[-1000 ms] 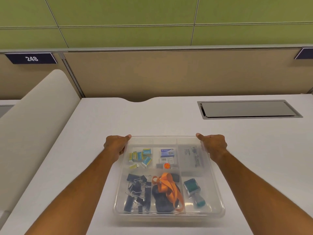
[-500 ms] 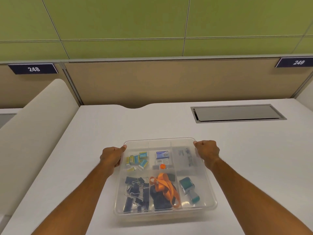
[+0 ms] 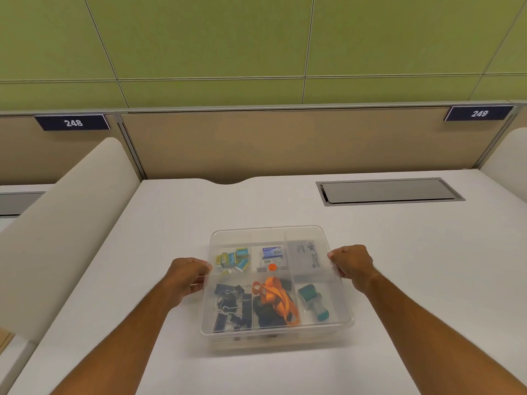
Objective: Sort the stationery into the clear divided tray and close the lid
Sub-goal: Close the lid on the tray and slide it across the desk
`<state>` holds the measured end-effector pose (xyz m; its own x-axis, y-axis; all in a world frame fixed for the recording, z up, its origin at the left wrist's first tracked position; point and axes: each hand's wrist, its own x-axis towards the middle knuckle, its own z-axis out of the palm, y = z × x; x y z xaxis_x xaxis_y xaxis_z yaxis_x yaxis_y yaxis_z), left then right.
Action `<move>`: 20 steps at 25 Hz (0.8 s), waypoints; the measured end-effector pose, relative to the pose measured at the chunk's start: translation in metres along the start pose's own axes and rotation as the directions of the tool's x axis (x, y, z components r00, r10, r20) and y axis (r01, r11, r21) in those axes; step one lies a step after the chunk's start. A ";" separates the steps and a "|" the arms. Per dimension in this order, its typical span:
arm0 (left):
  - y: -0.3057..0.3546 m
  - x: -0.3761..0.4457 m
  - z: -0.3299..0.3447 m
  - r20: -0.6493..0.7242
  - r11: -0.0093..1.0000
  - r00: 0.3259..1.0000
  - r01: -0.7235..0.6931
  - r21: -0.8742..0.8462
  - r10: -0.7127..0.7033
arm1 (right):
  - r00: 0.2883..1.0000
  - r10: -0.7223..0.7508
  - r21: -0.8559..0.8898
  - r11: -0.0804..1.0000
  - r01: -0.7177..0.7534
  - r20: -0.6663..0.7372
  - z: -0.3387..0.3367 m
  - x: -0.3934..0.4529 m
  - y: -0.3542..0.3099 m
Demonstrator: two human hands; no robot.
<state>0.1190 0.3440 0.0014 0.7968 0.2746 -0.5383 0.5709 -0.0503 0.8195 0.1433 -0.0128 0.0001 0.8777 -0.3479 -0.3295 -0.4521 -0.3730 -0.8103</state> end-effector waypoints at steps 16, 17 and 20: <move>-0.039 -0.030 -0.003 -0.166 0.981 0.976 -0.114 0.157 0.140 | 0.996 -0.030 -0.014 0.999 0.029 -0.082 0.006 -0.037 0.023; -0.044 -0.033 -0.007 -0.153 0.983 0.980 -0.106 0.149 0.129 | 0.997 -0.031 0.003 1.000 0.031 -0.071 0.005 -0.041 0.026; -0.056 -0.040 -0.017 -0.084 0.988 0.992 -0.084 0.133 0.096 | 0.998 -0.059 0.013 0.998 0.059 -0.012 -0.002 -0.053 0.038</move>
<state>0.0520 0.3517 -0.0196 0.8284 0.3478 -0.4390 0.5231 -0.2003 0.8284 0.0791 -0.0099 -0.0125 0.9008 -0.3359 -0.2752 -0.3973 -0.3821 -0.8343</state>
